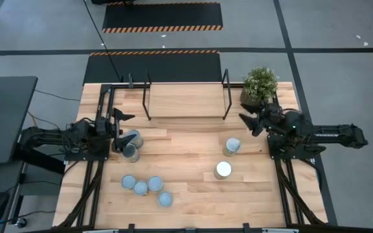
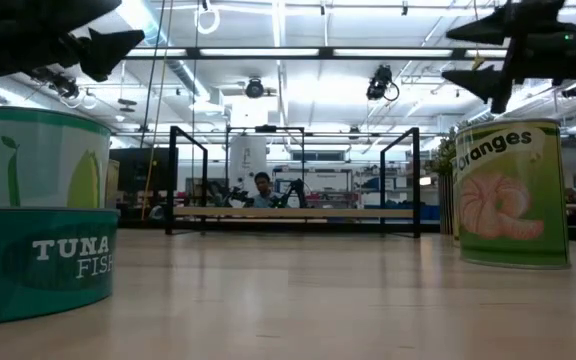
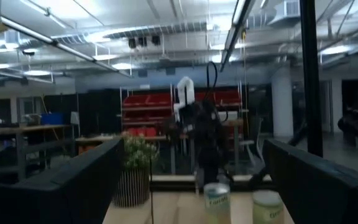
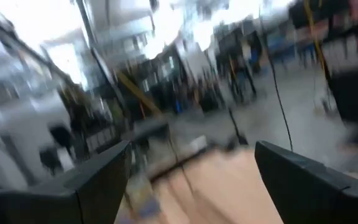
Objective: Pick and place cans onto a shelf
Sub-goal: Put the canned oranges on the shelf
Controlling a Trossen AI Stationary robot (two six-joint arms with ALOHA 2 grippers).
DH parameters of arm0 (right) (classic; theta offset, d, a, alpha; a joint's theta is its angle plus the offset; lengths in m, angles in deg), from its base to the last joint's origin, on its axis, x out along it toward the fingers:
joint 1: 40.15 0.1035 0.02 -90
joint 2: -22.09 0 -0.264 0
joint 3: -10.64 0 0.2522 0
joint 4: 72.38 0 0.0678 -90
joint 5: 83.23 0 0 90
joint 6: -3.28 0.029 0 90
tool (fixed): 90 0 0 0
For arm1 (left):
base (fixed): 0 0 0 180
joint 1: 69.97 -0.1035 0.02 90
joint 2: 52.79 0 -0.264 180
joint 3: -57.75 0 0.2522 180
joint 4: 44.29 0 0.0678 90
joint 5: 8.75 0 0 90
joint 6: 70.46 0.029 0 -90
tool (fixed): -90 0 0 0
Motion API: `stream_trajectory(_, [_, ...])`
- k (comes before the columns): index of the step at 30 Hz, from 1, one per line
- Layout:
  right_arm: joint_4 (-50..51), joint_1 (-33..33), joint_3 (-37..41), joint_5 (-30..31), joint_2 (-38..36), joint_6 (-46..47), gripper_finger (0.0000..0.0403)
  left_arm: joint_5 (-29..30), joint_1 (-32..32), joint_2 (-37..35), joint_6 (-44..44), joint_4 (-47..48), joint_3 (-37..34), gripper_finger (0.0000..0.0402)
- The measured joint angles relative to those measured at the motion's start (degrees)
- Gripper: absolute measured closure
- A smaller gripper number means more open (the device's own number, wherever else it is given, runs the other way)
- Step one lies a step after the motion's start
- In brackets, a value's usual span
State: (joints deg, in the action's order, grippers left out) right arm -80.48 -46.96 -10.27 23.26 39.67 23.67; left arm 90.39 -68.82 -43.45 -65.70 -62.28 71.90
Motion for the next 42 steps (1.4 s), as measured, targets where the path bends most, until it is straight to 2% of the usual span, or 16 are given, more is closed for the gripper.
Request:
stream_trajectory(8, [8.2, 5.6, -10.2, 0.8, 15.7, -0.9, 0.0055, 0.0, 0.0, 0.0, -0.7, 0.1, 0.3, 0.0015])
stream_trajectory(15, [12.5, 12.6, -18.7, 6.7, 28.4, -0.8, 0.0055, 1.2, 0.0, 0.0, 0.9, 0.7, 0.6, 0.0015])
stream_trajectory(23, [31.7, 21.7, -32.3, 14.4, 40.9, 8.0, 0.0055, 1.4, 0.0, 0.0, 0.1, 1.6, 0.7, 0.0015])
stream_trajectory(27, [39.7, 25.2, -39.5, 14.4, 48.3, 12.6, 0.0055, 1.4, 0.0, 0.0, 0.0, 1.6, 0.7, 0.0015])
stream_trajectory(33, [48.0, 28.4, -49.3, 9.4, 60.2, 16.1, 0.0055, 1.4, 0.0, 0.0, -0.9, 2.0, 0.8, 0.0015])
stream_trajectory(42, [70.3, 32.3, -65.4, 7.4, 74.7, 28.8, 0.0055, 1.4, 0.0, 0.0, -1.3, 3.1, 0.8, 0.0015])
